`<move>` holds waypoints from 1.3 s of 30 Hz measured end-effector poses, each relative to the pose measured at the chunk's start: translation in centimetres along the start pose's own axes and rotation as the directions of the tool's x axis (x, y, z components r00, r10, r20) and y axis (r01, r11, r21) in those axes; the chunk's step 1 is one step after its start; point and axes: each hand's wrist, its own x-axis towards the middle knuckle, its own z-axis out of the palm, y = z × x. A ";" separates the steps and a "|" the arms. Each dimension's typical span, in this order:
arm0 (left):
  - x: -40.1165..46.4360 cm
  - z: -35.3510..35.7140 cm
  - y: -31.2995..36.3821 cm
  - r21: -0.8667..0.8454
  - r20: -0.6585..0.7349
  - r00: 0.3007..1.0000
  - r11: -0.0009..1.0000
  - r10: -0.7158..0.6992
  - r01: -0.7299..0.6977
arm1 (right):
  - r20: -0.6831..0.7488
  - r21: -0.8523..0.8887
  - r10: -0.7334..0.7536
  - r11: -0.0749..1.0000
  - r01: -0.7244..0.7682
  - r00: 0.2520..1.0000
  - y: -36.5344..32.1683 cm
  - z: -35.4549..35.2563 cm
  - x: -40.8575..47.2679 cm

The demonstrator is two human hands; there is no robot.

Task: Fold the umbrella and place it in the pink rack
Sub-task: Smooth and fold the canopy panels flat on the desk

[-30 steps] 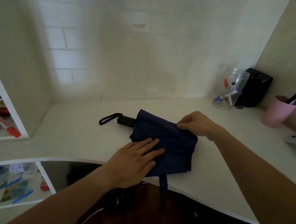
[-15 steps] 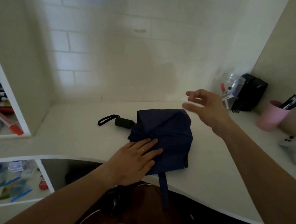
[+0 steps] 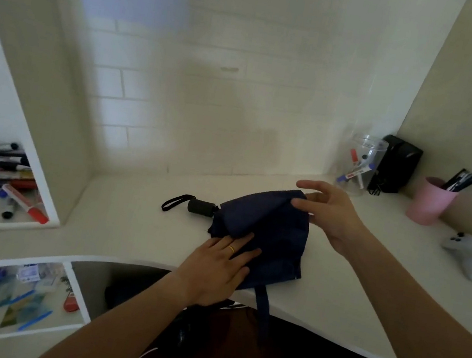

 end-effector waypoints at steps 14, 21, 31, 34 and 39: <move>-0.7 -2.9 0.6 -0.796 -0.027 0.726 0.454 -0.687 0.400 | 0.030 -0.373 -0.210 0.905 0.206 0.977 9.1 2.6 -5.7; 1.8 -5.6 0.3 -0.938 0.332 0.631 -0.178 -0.701 0.297 | -0.002 -0.379 -0.151 0.915 0.139 0.989 10.1 2.2 -5.1; -0.3 -4.3 0.8 -0.902 0.339 0.692 -0.013 -0.637 0.431 | 0.083 0.103 0.100 0.989 -0.108 0.992 8.5 1.0 -5.2; 0.0 -4.4 0.9 -0.888 0.318 0.705 0.060 -0.634 0.455 | 0.039 0.271 0.156 0.949 -0.161 0.987 8.0 0.8 -5.2; 0.3 -4.5 0.5 -0.880 0.319 0.692 0.069 -0.648 0.470 | -0.132 0.229 0.186 0.961 -0.153 0.974 7.2 0.3 -5.9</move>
